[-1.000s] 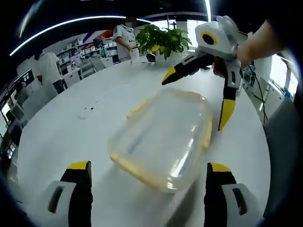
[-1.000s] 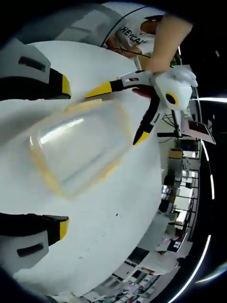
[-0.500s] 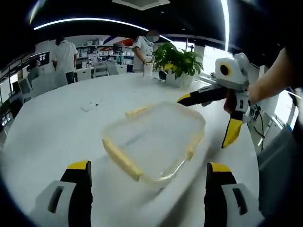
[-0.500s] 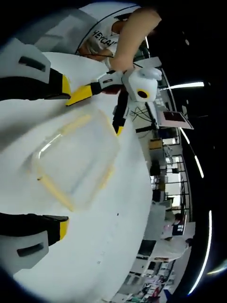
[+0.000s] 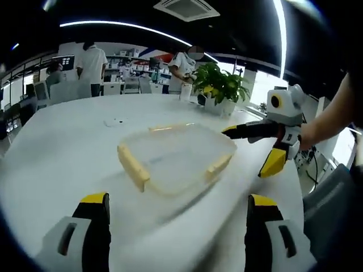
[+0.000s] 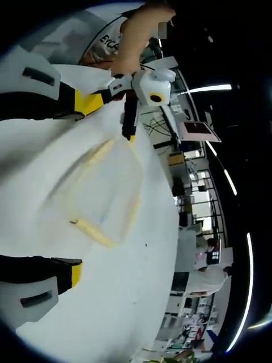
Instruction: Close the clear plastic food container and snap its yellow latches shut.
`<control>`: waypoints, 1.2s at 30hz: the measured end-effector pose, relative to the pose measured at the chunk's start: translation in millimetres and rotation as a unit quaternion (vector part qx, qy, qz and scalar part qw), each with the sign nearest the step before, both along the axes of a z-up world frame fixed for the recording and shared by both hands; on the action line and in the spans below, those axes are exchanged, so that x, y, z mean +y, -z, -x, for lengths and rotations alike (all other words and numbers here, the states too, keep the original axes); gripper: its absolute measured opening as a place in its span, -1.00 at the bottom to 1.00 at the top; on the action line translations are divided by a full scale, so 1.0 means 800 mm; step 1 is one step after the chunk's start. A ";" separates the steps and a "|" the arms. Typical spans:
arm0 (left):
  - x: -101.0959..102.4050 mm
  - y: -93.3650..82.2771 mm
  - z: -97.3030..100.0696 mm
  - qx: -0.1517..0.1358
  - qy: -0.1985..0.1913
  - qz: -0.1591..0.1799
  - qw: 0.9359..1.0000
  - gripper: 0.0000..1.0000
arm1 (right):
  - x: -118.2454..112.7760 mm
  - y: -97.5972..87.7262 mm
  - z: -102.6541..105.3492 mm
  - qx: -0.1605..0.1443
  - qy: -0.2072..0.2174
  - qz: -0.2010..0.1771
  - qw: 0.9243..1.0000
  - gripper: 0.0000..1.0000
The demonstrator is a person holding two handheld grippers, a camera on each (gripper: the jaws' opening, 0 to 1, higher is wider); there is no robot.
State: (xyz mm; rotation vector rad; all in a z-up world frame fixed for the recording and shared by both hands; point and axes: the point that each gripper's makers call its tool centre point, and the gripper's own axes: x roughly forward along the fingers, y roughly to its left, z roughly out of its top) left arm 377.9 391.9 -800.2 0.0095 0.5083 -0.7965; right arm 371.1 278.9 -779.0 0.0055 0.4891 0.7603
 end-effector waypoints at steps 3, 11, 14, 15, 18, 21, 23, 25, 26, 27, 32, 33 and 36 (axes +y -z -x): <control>0.006 0.000 0.001 0.005 -0.014 0.007 1.000 0.96 | -0.006 0.006 0.006 0.012 0.010 -0.003 1.000 1.00; 0.027 -0.008 -0.003 0.000 -0.038 0.011 0.999 0.93 | -0.020 0.004 0.015 0.016 0.034 -0.010 0.999 0.99; 0.034 -0.008 0.000 0.001 -0.044 0.010 0.999 0.91 | -0.025 0.003 0.020 0.018 0.038 -0.012 0.999 0.99; 0.035 -0.008 0.003 0.002 -0.046 0.009 0.999 0.90 | -0.027 0.002 0.023 0.019 0.039 -0.012 0.999 0.98; 0.038 -0.008 0.014 0.006 -0.046 0.007 0.999 0.90 | -0.032 0.002 0.029 0.025 0.038 -0.009 0.999 0.97; 0.043 -0.009 0.024 0.005 -0.054 0.007 0.998 0.90 | -0.043 -0.004 0.034 0.014 0.042 -0.003 0.999 0.92; 0.048 -0.007 0.029 0.009 -0.059 0.005 0.998 0.90 | -0.047 -0.005 0.035 0.008 0.040 0.002 0.999 0.92; 0.052 -0.006 0.030 0.014 -0.070 0.014 0.997 0.89 | -0.055 -0.004 0.037 0.006 0.041 0.008 0.999 0.92; 0.054 -0.005 0.031 0.014 -0.073 0.015 0.997 0.89 | -0.059 -0.004 0.039 0.007 0.042 0.007 0.999 0.91; 0.054 -0.004 0.032 0.016 -0.073 0.014 0.997 0.88 | -0.062 -0.004 0.040 0.008 0.045 0.007 0.999 0.91; 0.059 -0.005 0.042 0.020 -0.071 0.010 0.997 0.86 | -0.078 -0.007 0.049 0.005 0.055 0.012 0.998 0.89; 0.059 -0.006 0.044 0.020 -0.071 0.010 0.997 0.86 | -0.081 -0.009 0.050 0.002 0.058 0.009 0.998 0.89; 0.067 -0.012 0.050 0.018 -0.071 0.008 0.997 0.86 | -0.087 -0.014 0.057 0.003 0.064 0.003 0.998 0.88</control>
